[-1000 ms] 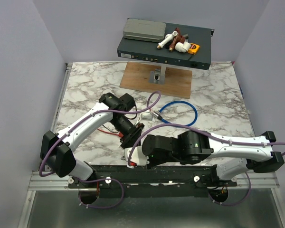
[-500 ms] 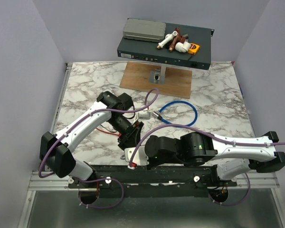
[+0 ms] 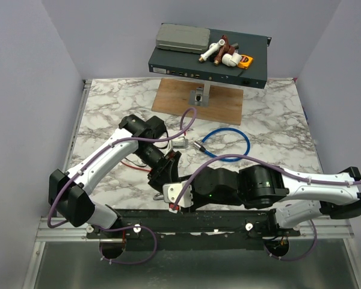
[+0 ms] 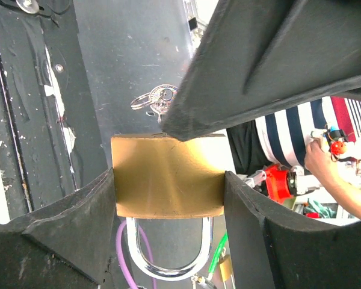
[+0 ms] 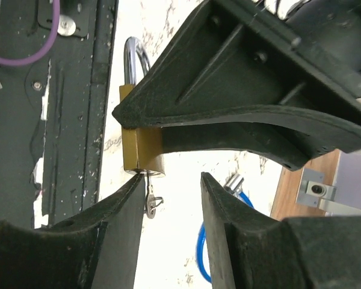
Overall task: Unlock with the key
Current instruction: Unlock the lock.
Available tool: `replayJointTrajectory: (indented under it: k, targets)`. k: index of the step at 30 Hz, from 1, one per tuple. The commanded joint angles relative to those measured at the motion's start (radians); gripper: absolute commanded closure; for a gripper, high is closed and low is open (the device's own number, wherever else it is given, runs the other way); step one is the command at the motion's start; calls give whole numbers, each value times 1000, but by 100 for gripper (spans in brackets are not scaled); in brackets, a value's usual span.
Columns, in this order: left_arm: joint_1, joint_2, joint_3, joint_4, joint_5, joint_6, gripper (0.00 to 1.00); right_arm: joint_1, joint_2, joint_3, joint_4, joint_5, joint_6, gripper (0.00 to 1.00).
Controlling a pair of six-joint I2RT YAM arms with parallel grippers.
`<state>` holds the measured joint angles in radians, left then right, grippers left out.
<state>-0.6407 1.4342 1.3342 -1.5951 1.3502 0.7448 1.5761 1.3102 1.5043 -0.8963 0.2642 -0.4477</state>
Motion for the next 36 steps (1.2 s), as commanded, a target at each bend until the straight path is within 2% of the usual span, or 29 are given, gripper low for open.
replayJointTrajectory:
  k: [1,12,19,23,28,33,36]
  targets:
    - [15,-41,44,-25,158,25,100,10,-18,45,113,-29,-24,54]
    - [33,-57,69,-26,170,9,100,10,-88,-2,96,-185,-12,50]
    - [34,-72,69,-25,175,2,100,9,-74,-30,109,-131,-68,50]
    - [34,-79,69,-26,183,1,100,9,-68,-43,144,-107,-100,54]
    - [24,-78,83,-25,192,-1,100,7,-59,-63,209,-106,-134,62]
    - [20,-83,109,-26,201,-10,100,1,-45,-92,226,-93,-146,88]
    - [19,-91,128,-26,201,-15,100,-8,-49,-102,242,-89,-144,99]
